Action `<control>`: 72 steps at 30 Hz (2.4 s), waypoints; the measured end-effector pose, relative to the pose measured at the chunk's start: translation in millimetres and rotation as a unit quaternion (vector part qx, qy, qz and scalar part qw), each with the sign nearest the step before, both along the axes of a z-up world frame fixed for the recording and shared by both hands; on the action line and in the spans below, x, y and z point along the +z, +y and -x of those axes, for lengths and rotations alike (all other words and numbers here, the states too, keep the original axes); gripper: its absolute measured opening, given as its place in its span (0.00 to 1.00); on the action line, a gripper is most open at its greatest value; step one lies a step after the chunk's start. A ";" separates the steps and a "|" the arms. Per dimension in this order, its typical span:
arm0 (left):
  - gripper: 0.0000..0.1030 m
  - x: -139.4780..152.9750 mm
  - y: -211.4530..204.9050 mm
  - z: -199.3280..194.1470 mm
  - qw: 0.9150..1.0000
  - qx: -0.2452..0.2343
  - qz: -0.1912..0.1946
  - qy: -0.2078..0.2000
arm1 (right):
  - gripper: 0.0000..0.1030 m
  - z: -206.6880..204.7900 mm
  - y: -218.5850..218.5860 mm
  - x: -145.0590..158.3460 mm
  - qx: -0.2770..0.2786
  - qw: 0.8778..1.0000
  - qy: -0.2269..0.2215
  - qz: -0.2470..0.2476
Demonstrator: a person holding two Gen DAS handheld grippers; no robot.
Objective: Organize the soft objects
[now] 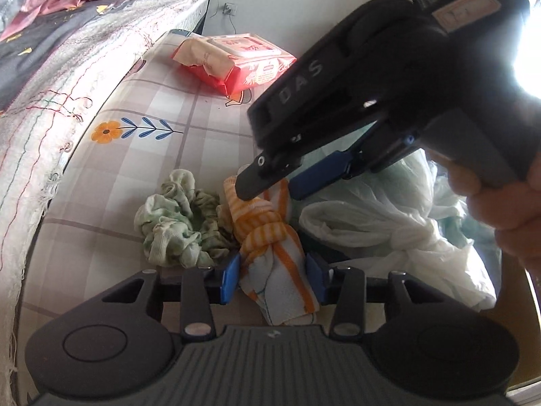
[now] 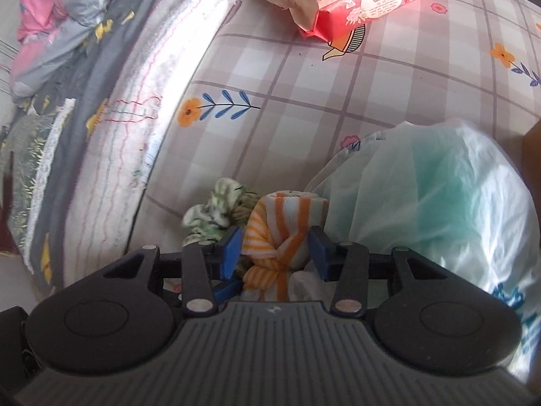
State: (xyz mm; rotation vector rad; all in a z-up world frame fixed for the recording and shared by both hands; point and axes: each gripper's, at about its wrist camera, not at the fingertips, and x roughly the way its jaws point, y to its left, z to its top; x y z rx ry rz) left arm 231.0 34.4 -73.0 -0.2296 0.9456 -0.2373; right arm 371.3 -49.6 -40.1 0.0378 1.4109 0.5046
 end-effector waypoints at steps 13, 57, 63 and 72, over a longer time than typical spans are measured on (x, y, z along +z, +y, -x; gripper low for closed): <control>0.33 27.5 6.5 27.3 0.999 0.023 -0.003 -0.039 | 0.36 4.6 4.8 -0.1 -0.003 1.000 -0.014 -0.023; 0.45 97.8 -30.7 180.1 0.993 -0.069 -0.054 -0.074 | 0.23 209.2 -225.3 90.2 -0.065 0.962 -0.073 -0.254; 0.49 52.8 -30.7 207.2 0.983 -0.178 -0.032 0.004 | 0.36 244.0 -196.8 51.4 -0.065 0.963 0.038 -0.257; 0.60 -5.7 -42.4 225.9 0.940 -0.326 -0.015 0.101 | 0.52 323.0 -195.0 -42.6 -0.173 0.934 0.233 -0.209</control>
